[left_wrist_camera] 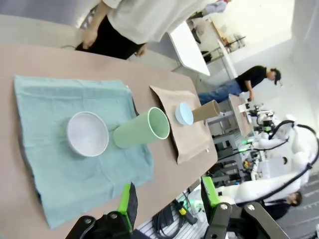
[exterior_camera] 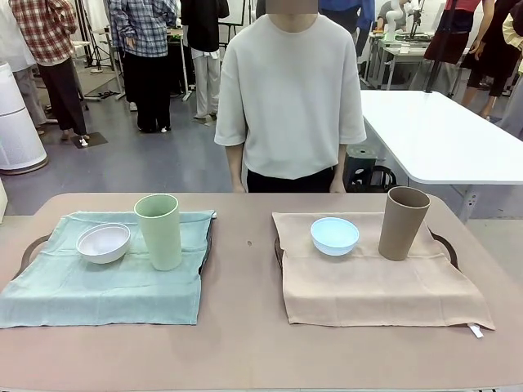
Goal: Set up a tray with a mat and arrange the tableware.
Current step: Place the Picnic Bowl and Reusable plastic cup back onto the Handle tray in front of the human's position.
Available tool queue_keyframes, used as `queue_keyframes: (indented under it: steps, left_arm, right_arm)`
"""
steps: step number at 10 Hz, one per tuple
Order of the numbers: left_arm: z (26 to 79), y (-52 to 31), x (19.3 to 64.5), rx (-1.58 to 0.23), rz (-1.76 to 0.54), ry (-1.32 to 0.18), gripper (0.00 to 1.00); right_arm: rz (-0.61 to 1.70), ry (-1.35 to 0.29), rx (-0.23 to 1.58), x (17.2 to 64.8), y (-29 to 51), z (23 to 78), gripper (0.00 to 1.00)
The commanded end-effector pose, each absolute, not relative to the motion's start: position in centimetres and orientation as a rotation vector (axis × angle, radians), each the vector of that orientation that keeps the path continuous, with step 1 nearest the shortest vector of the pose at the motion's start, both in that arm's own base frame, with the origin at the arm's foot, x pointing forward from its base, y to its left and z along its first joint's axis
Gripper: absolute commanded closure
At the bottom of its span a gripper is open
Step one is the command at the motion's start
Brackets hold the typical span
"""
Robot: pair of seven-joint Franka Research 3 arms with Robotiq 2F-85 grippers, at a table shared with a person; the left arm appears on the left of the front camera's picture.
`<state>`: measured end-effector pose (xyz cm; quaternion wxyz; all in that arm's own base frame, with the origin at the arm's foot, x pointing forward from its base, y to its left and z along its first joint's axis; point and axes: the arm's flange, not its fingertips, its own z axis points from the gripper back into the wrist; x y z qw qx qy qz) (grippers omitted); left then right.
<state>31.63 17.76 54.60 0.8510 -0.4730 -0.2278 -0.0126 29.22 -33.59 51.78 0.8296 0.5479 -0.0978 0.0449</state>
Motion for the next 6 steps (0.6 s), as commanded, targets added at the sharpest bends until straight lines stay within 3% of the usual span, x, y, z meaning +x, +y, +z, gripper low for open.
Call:
queue_keyframes:
  steps: [1, 3, 4, 6]
  left_arm:
    - [55.5, 20.1, 31.8, -1.030, 0.028, -0.439, 0.32]
    - [55.7, 19.4, 31.8, -0.930, 0.083, -0.393, 0.32]
    - [55.0, 19.9, 31.5, -1.000, 0.017, -0.455, 0.32]
    - [55.0, 19.9, 31.5, -1.000, 0.017, -0.455, 0.32]
  right_arm:
    - [0.099, -0.230, 1.181, 29.3, -34.3, 51.9, 0.00]
    - [0.025, -0.182, 1.079, 30.6, -32.4, 51.8, 0.00]
    - [0.089, -0.208, 1.164, 29.1, -33.7, 51.6, 0.00]
    - [0.089, -0.208, 1.164, 29.1, -33.7, 51.6, 0.00]
